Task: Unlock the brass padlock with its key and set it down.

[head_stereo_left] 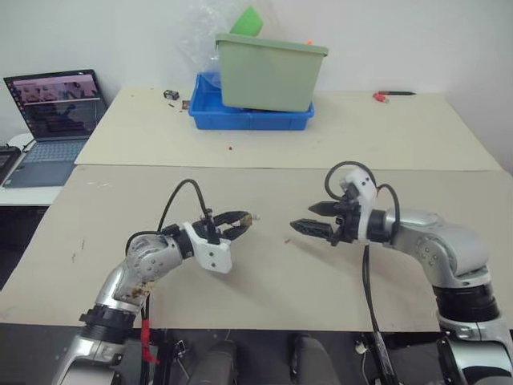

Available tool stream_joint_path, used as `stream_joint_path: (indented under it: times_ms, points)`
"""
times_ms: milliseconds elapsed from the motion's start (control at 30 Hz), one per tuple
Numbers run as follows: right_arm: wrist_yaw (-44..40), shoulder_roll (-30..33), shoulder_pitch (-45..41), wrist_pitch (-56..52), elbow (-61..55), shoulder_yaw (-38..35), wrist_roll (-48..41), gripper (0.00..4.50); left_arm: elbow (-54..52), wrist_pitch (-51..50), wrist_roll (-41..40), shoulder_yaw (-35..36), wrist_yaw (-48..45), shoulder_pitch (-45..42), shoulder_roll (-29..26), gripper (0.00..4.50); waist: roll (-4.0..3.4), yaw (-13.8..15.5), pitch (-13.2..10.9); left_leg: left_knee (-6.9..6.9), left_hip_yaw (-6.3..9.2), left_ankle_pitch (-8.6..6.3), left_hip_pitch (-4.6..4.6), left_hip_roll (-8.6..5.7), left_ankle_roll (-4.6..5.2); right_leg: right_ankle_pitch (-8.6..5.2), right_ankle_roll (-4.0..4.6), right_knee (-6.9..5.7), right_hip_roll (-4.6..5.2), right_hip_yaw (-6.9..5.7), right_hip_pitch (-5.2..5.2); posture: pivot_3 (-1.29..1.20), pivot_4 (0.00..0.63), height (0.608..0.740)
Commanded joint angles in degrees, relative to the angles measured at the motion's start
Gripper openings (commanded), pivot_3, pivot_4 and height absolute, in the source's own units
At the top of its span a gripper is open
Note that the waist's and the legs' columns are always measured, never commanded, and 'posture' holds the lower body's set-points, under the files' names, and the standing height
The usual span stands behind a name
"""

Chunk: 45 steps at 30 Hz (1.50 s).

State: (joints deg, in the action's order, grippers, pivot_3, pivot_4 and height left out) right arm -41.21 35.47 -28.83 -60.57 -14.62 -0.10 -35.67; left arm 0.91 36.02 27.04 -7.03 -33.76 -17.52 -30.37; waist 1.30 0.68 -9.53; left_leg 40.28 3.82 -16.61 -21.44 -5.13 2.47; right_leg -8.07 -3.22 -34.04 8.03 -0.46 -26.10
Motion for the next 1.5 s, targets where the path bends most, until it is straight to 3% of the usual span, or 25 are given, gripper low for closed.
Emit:
stream_joint_path:
  times_ms: [33, 367, 667, 767, 900, 1133, 1500]
  points:
    - [-1.4, -0.1, -2.5, -0.9, -1.7, 1.5, -1.4, 4.5, -1.9, 1.5, -1.0, -1.3, 1.3, -1.6, -1.3, 0.81, 0.0, 0.0, 0.0, 0.0, -0.01, 0.0, 0.0, 0.0, 0.0, 0.0, 0.0, 0.0, 0.0, 0.0, 0.0, 0.0, 0.15, 0.74]
    - [-1.9, -4.6, -6.3, 1.9, 0.3, 6.9, 0.9, 4.5, -1.0, 3.1, -3.1, -4.2, 1.5, -3.5, -2.6, 0.81, 0.0, -0.5, 0.0, 0.0, -0.05, 0.01, 0.01, 0.02, -0.01, 0.0, -0.01, -0.02, -0.01, 0.01, -0.02, 0.0, 0.15, 0.74]
    - [-2.9, -6.5, -7.9, 1.9, 1.9, 6.9, 0.1, 4.5, -0.8, 3.2, -4.2, -5.2, 1.3, -4.0, -3.2, 0.81, 0.0, -0.6, 0.0, 0.0, -0.05, 0.02, 0.01, 0.02, -0.04, 0.0, -0.01, -0.01, -0.02, 0.01, -0.03, 0.0, 0.15, 0.74]
    - [-2.9, -6.7, -7.8, 1.6, 1.8, 6.5, -0.2, 3.9, -1.1, 2.9, -4.4, -5.3, 1.2, -3.9, -3.4, 0.81, 0.0, -0.7, 0.0, 0.0, -0.05, 0.02, 0.01, 0.02, -0.04, 0.0, -0.01, -0.02, -0.02, 0.01, -0.03, 0.0, 0.15, 0.74]
    - [-2.6, -6.9, -7.7, 1.2, 1.6, 6.2, -0.7, 2.38, -1.3, 2.9, -4.5, -5.3, 1.2, -3.4, -3.6, 0.81, 0.0, -0.8, 0.0, 0.0, -0.05, 0.02, 0.01, 0.02, -0.04, 0.0, -0.01, -0.02, -0.03, 0.01, -0.03, 0.0, 0.15, 0.74]
    - [-2.5, -6.9, -7.5, 1.1, 1.4, 6.1, -1.4, 0.16, -1.5, 2.5, -5.0, -5.5, 1.2, -3.3, -3.6, 0.81, 0.0, -0.8, 0.0, 0.0, -0.05, 0.02, 0.01, 0.02, -0.04, 0.0, -0.01, -0.02, -0.03, 0.01, -0.03, 0.0, 0.15, 0.74]
    - [0.0, -9.9, -8.8, -2.4, 3.5, 4.5, -4.0, 0.05, -1.3, 2.8, -5.3, -5.8, 1.6, -3.5, -3.7, 0.81, -0.01, -1.0, 0.0, 0.0, -0.05, 0.02, 0.01, 0.02, -0.04, 0.0, -0.01, -0.02, -0.03, 0.01, -0.04, 0.0, 0.15, 0.74]
